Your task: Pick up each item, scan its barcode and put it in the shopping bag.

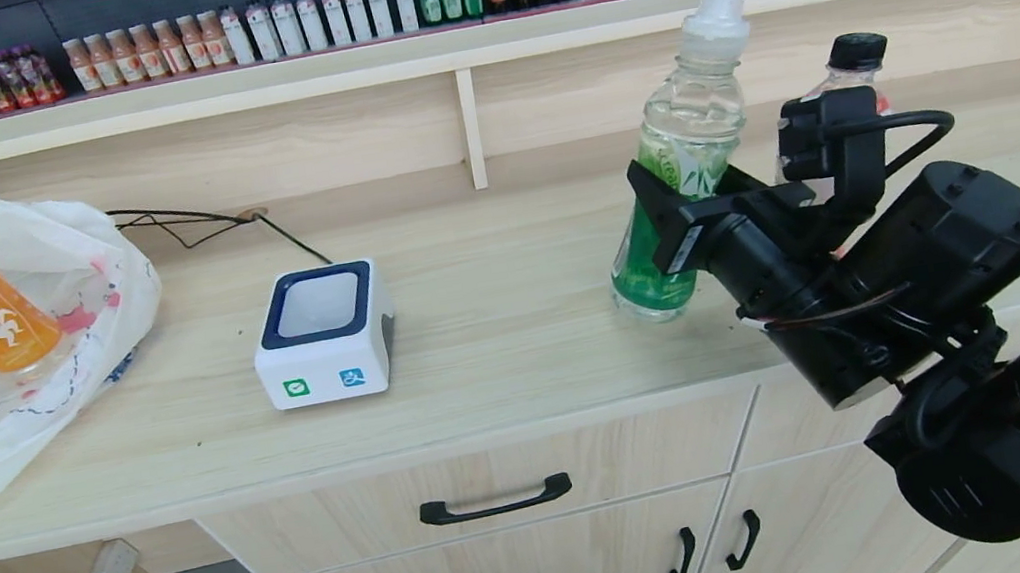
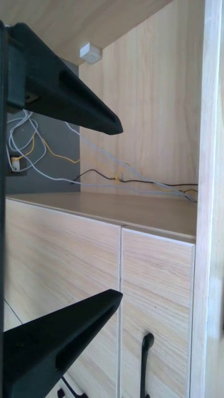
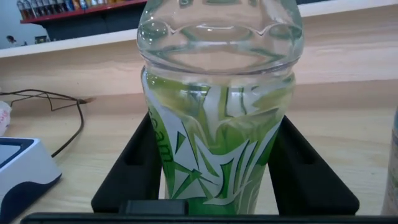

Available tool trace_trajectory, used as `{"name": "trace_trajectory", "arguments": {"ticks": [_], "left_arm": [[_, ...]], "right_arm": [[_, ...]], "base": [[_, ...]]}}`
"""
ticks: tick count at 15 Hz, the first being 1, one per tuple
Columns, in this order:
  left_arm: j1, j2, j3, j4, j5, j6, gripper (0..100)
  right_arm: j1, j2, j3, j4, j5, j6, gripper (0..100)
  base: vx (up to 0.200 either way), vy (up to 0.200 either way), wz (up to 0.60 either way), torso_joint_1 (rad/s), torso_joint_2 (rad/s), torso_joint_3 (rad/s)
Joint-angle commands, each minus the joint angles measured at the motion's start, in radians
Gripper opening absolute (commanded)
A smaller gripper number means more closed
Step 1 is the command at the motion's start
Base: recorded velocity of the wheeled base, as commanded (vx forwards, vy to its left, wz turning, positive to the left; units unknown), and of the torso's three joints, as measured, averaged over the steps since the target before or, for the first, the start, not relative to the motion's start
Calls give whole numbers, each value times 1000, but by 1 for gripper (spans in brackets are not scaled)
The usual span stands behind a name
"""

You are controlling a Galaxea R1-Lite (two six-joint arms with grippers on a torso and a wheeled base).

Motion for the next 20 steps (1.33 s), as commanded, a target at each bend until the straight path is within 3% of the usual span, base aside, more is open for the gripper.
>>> {"name": "trace_trajectory", "arguments": {"ticks": [1,10,20], "left_arm": [[0,0,0,0,0,0,100],[0,0,0,0,0,0,100],[2,0,0,0,0,-3,100]], "right_arm": [[0,-24,0,-2,0,-2,0],[71,-148,124,-2,8,0,0],[114,-406,383,-2,9,-2,0]], "base": [[0,0,0,0,0,0],[0,0,0,0,0,0],[0,0,0,0,0,0]]}}
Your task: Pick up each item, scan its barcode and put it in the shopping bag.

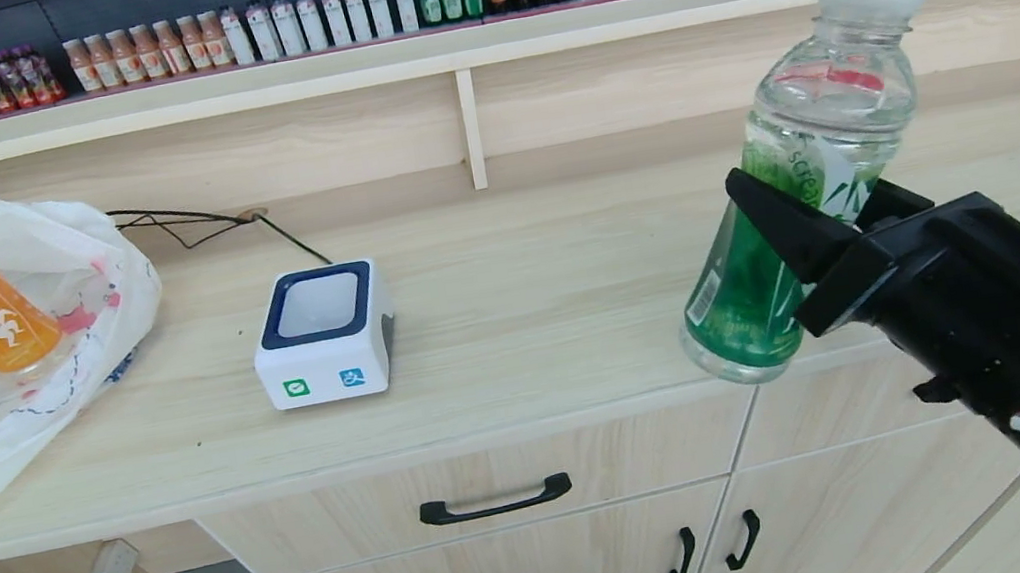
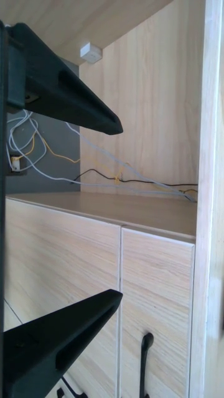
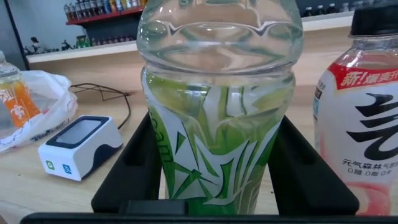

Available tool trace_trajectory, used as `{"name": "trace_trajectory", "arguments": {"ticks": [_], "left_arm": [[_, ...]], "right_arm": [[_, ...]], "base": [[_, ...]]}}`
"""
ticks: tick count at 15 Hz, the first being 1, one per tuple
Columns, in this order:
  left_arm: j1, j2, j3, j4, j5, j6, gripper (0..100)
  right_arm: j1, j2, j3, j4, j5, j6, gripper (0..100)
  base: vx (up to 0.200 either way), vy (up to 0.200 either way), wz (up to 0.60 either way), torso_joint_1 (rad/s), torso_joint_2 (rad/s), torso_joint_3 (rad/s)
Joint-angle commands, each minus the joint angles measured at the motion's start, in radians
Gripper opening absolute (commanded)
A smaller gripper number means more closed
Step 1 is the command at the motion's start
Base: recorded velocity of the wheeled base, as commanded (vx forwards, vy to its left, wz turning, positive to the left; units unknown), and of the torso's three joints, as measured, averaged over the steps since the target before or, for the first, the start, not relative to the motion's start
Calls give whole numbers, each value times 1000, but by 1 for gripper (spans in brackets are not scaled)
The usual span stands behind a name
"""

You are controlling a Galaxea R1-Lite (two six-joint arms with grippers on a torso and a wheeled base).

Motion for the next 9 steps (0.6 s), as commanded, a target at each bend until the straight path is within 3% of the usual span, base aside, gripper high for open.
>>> {"name": "trace_trajectory", "arguments": {"ticks": [1,6,9], "left_arm": [[1,0,0,0,0,0,100],[1,0,0,0,0,2,100],[-1,0,0,0,0,2,100]], "right_arm": [[9,-78,60,-1,2,0,0],[72,-141,150,-1,5,56,0],[80,-146,150,-1,182,105,0]], "base": [[0,0,0,0,0,0],[0,0,0,0,0,0],[0,0,0,0,0,0]]}}
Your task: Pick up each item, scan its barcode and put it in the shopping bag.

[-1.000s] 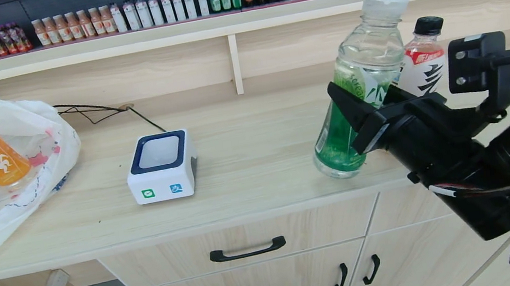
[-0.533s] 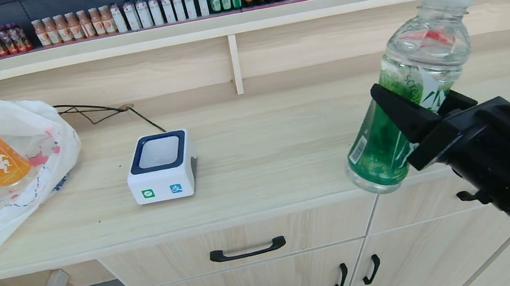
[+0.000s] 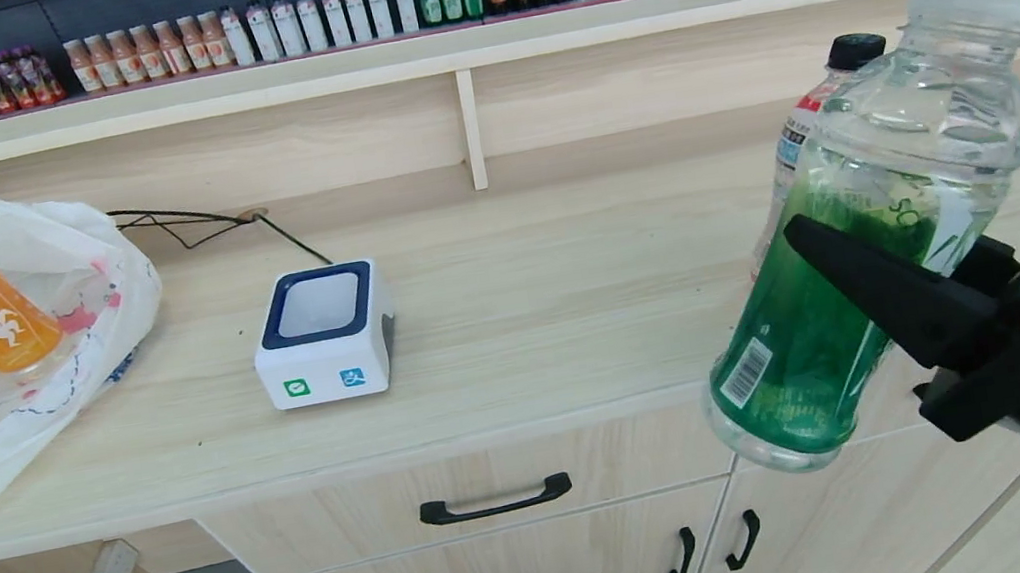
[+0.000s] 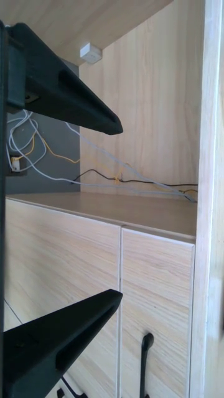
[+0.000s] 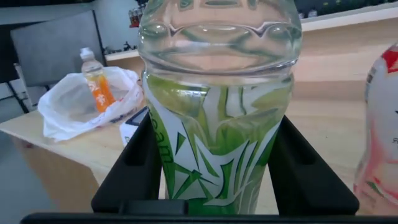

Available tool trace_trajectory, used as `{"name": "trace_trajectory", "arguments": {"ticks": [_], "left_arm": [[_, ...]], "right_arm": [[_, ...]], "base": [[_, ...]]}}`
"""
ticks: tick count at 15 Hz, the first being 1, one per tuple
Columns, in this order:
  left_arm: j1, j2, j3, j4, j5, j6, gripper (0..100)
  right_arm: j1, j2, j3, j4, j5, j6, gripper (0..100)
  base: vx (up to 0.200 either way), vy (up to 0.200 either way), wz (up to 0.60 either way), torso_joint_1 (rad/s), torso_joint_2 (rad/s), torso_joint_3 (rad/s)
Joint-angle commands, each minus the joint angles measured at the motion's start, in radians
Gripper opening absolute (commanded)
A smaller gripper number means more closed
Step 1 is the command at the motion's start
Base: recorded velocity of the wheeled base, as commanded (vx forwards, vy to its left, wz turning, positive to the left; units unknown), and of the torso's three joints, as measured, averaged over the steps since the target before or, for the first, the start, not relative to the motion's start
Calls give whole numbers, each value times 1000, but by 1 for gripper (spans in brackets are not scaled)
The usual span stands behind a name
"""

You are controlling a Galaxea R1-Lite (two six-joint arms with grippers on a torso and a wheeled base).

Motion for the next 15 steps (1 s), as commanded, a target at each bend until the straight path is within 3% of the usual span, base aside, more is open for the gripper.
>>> {"name": "trace_trajectory", "arguments": {"ticks": [1,9,15], "left_arm": [[1,0,0,0,0,0,100],[0,0,0,0,0,0,100],[0,0,0,0,0,0,100]], "right_arm": [[1,-1,3,-1,75,21,0],[0,99,-19,-1,419,263,0],[0,197,-204,-1,496,440,0]], "base": [[0,0,0,0,0,0],[0,0,0,0,0,0],[0,0,0,0,0,0]]}}
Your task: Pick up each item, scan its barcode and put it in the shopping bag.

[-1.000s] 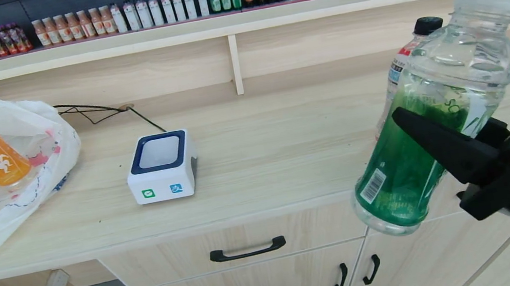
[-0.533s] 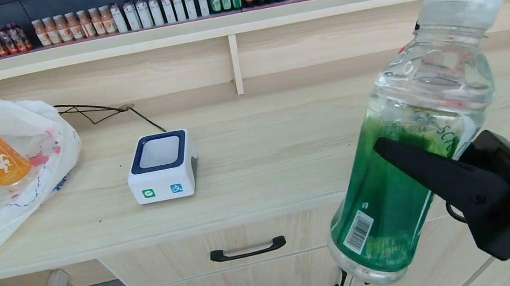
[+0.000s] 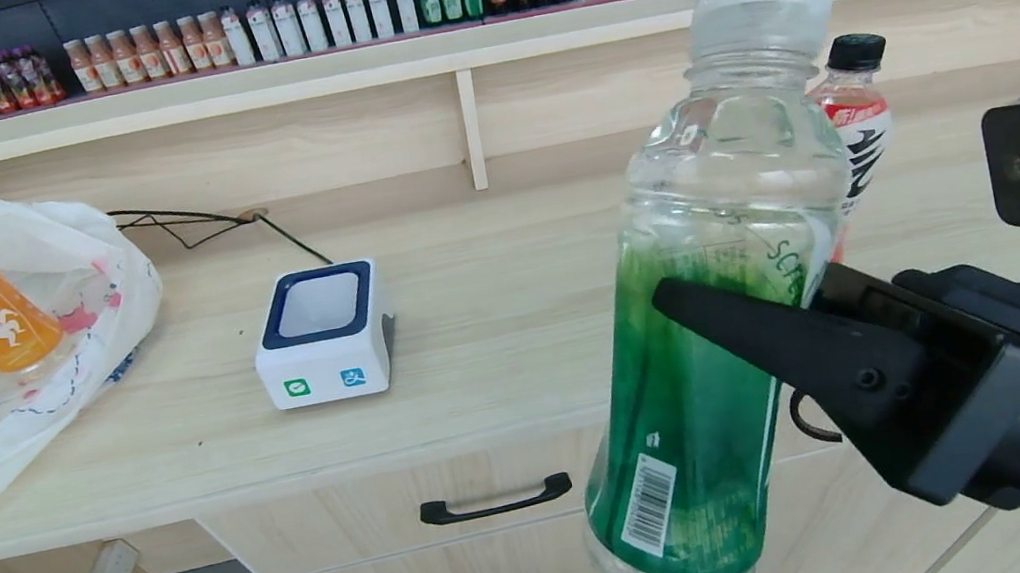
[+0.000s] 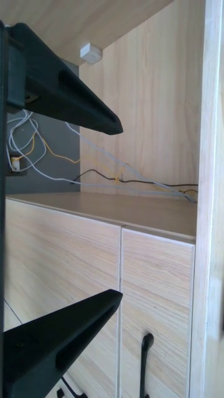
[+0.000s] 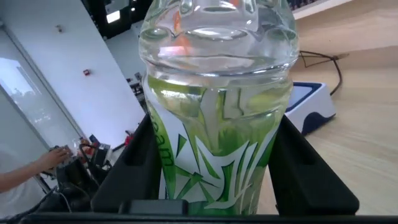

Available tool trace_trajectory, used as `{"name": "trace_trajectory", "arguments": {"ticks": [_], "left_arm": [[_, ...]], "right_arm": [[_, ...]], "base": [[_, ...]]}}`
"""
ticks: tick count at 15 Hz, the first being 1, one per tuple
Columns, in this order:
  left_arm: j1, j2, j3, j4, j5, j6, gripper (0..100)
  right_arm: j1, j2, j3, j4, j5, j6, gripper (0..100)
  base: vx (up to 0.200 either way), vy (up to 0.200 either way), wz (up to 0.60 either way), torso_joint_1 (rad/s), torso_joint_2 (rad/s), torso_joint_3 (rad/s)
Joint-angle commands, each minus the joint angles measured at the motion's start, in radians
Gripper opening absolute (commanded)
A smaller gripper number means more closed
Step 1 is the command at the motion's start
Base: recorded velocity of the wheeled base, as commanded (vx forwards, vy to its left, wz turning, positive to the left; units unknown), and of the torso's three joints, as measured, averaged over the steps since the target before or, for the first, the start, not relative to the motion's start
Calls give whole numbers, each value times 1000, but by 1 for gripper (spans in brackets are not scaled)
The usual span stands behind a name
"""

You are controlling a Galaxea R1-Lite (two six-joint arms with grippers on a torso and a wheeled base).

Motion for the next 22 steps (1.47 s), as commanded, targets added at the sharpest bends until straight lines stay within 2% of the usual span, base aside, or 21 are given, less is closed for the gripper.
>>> {"name": "trace_trajectory", "arguments": {"ticks": [1,5,14,22], "left_arm": [[-1,0,0,0,0,0,100],[0,0,0,0,0,0,100],[0,0,0,0,0,0,100],[-1,0,0,0,0,0,100]], "right_arm": [[0,57,-76,0,5,40,0],[0,57,-109,0,82,113,0],[63,-27,-88,0,88,238,0],[60,-35,-83,0,87,265,0]], "base": [[0,0,0,0,0,0],[0,0,0,0,0,0],[0,0,0,0,0,0],[0,0,0,0,0,0]]}}
